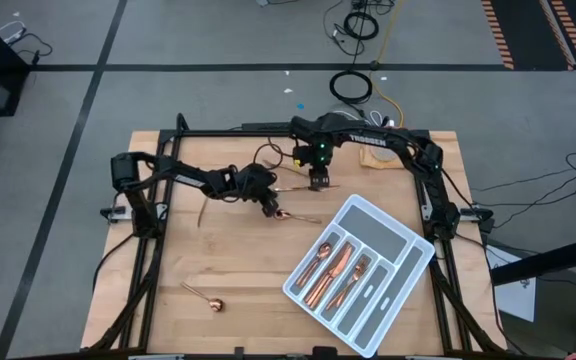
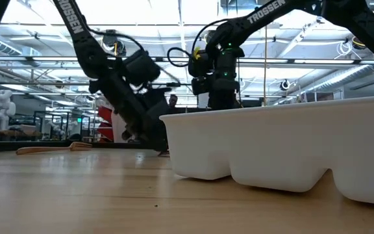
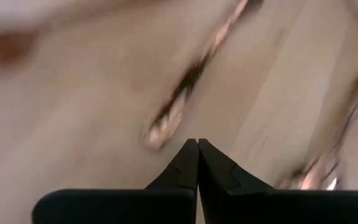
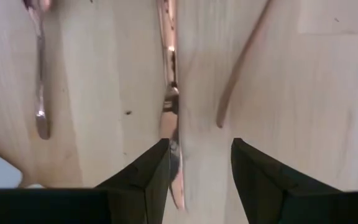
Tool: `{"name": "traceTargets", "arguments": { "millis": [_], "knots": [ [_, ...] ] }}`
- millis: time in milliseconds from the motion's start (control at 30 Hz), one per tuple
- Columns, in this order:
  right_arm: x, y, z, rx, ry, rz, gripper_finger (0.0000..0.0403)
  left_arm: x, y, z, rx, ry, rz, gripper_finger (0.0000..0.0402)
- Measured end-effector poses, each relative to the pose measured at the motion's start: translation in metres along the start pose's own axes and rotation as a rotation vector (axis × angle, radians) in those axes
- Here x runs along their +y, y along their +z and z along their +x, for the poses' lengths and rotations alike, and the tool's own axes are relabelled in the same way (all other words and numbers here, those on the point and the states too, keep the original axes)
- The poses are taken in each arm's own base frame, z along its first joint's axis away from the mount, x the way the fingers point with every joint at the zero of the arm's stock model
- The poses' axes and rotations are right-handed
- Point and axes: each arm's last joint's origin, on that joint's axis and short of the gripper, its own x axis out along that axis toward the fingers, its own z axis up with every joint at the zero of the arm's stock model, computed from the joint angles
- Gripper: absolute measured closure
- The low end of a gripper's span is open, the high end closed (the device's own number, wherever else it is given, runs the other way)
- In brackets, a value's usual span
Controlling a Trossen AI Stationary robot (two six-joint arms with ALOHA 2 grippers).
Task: Sort silverware
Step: Put the gold spoon into the cutlery tray with the other gold spoon
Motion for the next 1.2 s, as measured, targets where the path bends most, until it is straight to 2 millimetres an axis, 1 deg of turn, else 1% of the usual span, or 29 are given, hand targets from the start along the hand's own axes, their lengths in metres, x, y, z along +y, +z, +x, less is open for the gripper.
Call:
{"name": "traceTargets", "arguments": {
  "millis": [167, 300, 467, 567, 633, 800, 867, 1000, 1200],
  "knots": [
    [-0.003, 0.001, -0.001, -0.031, 0.001, 0.005, 0.0247, 0.001, -0.01, 0.013, 0.043, 0.006, -0.015, 0.0398],
    [-0.002, 0.003, -0.001, -0.053, 0.02, 0.0, 0.0248, -0.003, -0.012, 0.015, 0.036, 0.003, -0.025, 0.0398],
    [-0.001, 0.003, -0.001, -0.062, 0.046, 0.0, 0.0248, -0.011, -0.004, -0.002, 0.011, -0.022, -0.004, 0.04],
    [-0.002, 0.003, -0.001, -0.061, 0.045, 0.001, 0.0248, -0.015, 0.008, -0.018, -0.067, 0.03, 0.066, 0.04],
    [-0.002, 0.003, -0.001, -0.061, 0.045, 0.001, 0.0248, -0.01, 0.014, -0.021, -0.105, 0.089, 0.097, 0.04],
    [-0.002, 0.003, -0.001, -0.063, 0.044, 0.001, 0.0248, 0.002, 0.016, -0.015, -0.123, 0.118, 0.101, 0.0401],
    [-0.002, 0.003, -0.001, -0.065, 0.043, 0.001, 0.0248, 0.008, 0.012, -0.011, -0.104, 0.132, 0.094, 0.0401],
    [-0.002, 0.003, -0.001, -0.068, 0.041, -0.003, 0.0248, 0.008, 0.011, -0.007, -0.145, 0.11, 0.091, 0.0401],
    [-0.003, 0.005, -0.001, -0.081, 0.035, -0.006, 0.0248, 0.012, 0.001, -0.002, -0.106, 0.117, 0.074, 0.0401]
  ]
}}
